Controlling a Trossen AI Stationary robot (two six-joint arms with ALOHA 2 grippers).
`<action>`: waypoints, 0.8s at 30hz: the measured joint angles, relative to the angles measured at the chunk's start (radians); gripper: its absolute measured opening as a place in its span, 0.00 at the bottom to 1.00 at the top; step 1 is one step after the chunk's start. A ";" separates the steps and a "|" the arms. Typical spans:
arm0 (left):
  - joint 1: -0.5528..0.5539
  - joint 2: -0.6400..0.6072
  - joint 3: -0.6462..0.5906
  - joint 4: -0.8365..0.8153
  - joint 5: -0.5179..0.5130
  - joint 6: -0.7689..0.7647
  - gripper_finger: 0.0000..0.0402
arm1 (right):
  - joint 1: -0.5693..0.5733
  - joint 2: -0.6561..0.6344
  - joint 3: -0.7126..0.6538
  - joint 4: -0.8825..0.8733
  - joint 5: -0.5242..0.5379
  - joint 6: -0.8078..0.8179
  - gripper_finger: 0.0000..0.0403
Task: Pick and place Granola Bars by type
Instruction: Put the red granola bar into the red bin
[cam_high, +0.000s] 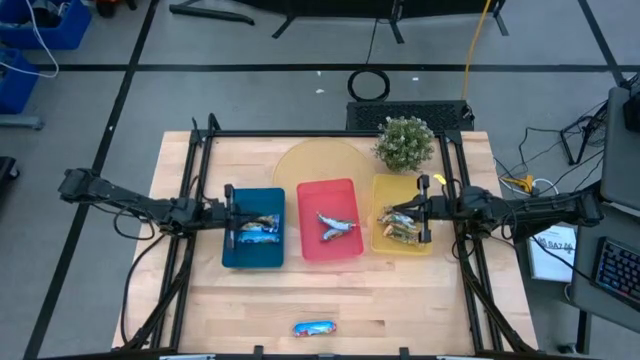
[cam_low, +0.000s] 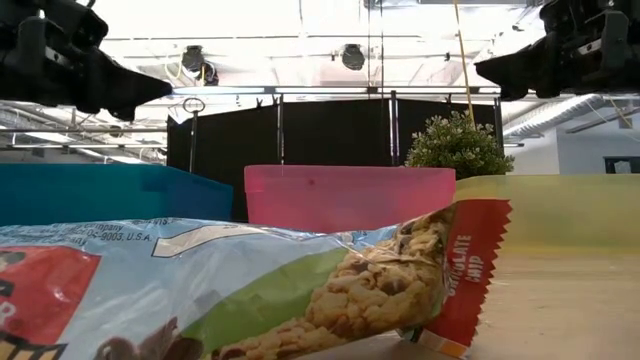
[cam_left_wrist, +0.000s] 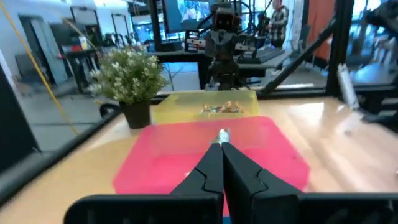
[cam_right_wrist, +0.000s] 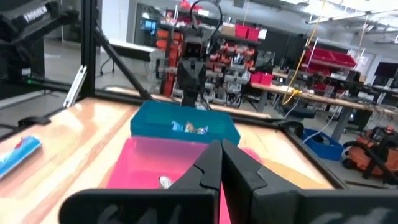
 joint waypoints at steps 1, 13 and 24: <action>-0.001 0.000 0.000 0.000 0.009 -0.027 0.02 | 0.000 0.000 0.000 -0.013 0.000 -0.001 0.00; -0.154 0.286 0.223 -0.116 0.086 -0.084 0.01 | 0.000 0.000 0.000 -0.101 0.000 -0.001 0.00; -0.363 0.865 0.748 -0.407 -0.049 -0.188 0.05 | 0.000 0.000 0.000 -0.109 0.000 0.082 0.00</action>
